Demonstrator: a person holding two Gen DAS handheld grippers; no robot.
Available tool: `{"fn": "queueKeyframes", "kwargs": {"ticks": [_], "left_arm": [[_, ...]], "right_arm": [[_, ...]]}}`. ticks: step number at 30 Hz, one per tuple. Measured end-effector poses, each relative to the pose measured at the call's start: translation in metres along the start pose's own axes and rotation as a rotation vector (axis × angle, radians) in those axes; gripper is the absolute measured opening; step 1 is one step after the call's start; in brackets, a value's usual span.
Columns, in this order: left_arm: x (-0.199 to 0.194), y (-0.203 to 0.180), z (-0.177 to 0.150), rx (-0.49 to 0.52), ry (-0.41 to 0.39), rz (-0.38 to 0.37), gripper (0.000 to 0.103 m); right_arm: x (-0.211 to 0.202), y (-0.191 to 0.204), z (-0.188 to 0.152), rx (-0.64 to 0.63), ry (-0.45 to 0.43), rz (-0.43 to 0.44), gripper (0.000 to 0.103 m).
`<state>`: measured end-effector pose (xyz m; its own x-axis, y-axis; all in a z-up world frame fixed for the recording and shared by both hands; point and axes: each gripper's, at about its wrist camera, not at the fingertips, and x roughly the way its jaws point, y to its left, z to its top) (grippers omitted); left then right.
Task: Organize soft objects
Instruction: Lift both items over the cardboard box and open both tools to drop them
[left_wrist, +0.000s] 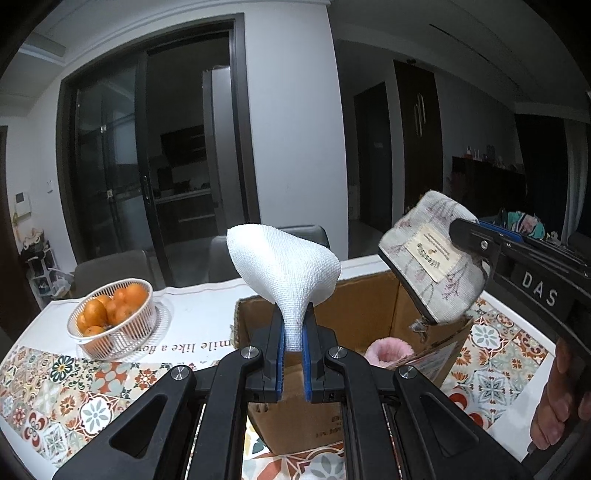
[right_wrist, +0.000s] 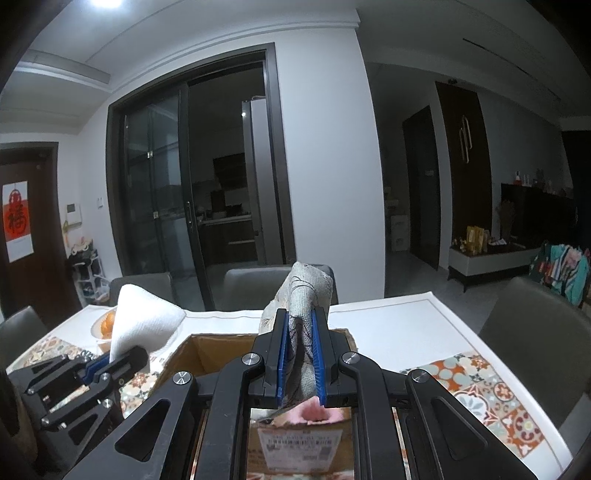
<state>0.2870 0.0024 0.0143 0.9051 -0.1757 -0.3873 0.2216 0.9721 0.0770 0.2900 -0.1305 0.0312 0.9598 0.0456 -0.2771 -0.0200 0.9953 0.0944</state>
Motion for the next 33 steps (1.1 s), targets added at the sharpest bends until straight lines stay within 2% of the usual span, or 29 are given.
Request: {"fn": "queueKeyframes", "kwargs": {"ticks": [8,17,23,25,26,27,29,30,33], "left_arm": [[0.034,0.001,-0.01,-0.002,0.078,-0.036,0.009],[0.068,-0.008,-0.027,0.026,0.189,-0.063,0.009],[0.073,-0.012,-0.025,0.058,0.196,-0.048,0.011],[0.073,-0.012,-0.025,0.065,0.2,-0.045,0.016],[0.073,-0.012,-0.024,0.065,0.199,-0.042,0.023],[0.072,-0.012,-0.024,0.066,0.195,-0.043,0.03],[0.07,-0.011,-0.023,0.064,0.191,-0.046,0.038],[0.07,-0.01,-0.023,0.064,0.188,-0.044,0.038],[0.066,-0.009,-0.021,0.064,0.183,-0.032,0.042]], "right_arm": [[0.036,-0.006,-0.015,0.024,0.065,0.025,0.014],[0.071,-0.011,-0.038,0.017,0.191,0.019,0.014],[0.083,-0.015,-0.048,0.013,0.244,0.018,0.014],[0.086,-0.017,-0.05,0.021,0.257,0.019,0.016],[0.087,-0.018,-0.05,0.024,0.262,0.021,0.018],[0.087,-0.019,-0.05,0.025,0.263,0.022,0.02],[0.088,-0.017,-0.05,0.022,0.261,0.016,0.029],[0.086,-0.018,-0.049,0.023,0.255,0.016,0.036],[0.079,-0.018,-0.046,0.015,0.24,-0.002,0.039]]}}
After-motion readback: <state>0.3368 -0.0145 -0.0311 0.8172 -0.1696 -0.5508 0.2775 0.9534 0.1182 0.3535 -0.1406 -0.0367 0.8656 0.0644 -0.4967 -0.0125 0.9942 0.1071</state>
